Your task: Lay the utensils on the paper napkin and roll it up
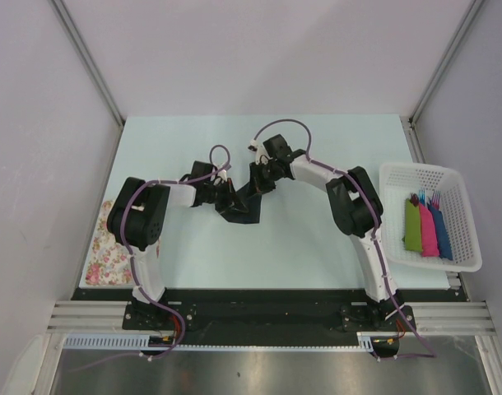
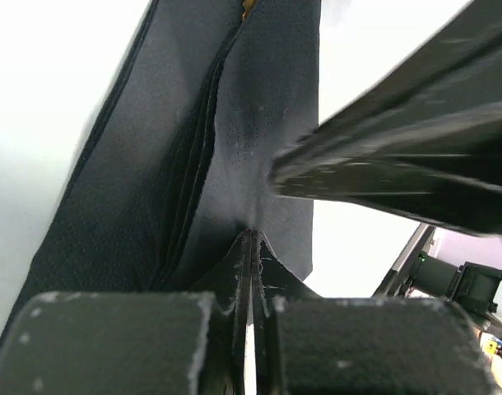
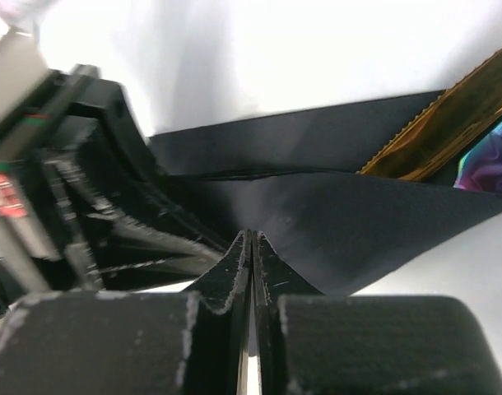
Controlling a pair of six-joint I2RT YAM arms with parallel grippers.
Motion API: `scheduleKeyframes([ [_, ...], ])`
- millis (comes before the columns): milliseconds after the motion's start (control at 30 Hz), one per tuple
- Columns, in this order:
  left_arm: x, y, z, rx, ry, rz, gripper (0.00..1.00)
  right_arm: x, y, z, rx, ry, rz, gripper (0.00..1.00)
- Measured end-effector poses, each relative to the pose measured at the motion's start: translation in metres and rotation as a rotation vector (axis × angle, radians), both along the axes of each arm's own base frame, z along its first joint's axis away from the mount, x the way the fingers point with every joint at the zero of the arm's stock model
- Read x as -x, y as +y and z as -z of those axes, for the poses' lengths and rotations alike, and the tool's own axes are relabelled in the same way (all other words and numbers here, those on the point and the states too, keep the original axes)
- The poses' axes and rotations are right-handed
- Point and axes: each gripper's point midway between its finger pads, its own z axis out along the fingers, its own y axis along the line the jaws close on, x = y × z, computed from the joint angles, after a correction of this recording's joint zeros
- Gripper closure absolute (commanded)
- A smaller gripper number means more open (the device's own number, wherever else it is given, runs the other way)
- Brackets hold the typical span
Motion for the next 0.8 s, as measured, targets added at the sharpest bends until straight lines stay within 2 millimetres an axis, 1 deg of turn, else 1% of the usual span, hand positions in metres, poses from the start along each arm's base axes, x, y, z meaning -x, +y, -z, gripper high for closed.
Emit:
scheduleKeyframes([
  [133,0.000,0.000,0.000,0.001,-0.001,0.002,0.99,0.003,-0.003,0.021,0.032,0.023,-0.003,0.98],
  [167,0.000,0.000,0.000,0.002,-0.005,0.004,0.98,0.005,-0.002,0.027,0.035,0.038,-0.005,0.98],
  [400,0.003,-0.001,-0.007,0.013,-0.047,0.032,0.96,0.006,-0.002,0.028,0.026,0.043,-0.016,0.99],
  [533,0.004,-0.004,-0.024,0.031,-0.100,0.066,0.96,0.006,-0.002,0.028,0.027,0.040,-0.019,0.99],
  [600,0.005,-0.006,-0.029,0.039,-0.116,0.081,0.96,0.006,-0.002,0.028,0.026,0.039,-0.020,0.99],
  [667,0.008,-0.008,-0.030,0.042,-0.121,0.096,0.97,0.006,-0.002,0.028,0.026,0.038,-0.020,0.99],
  [800,0.015,-0.010,-0.024,0.029,-0.101,0.116,0.99,0.006,-0.002,0.028,0.026,0.038,-0.020,0.99],
])
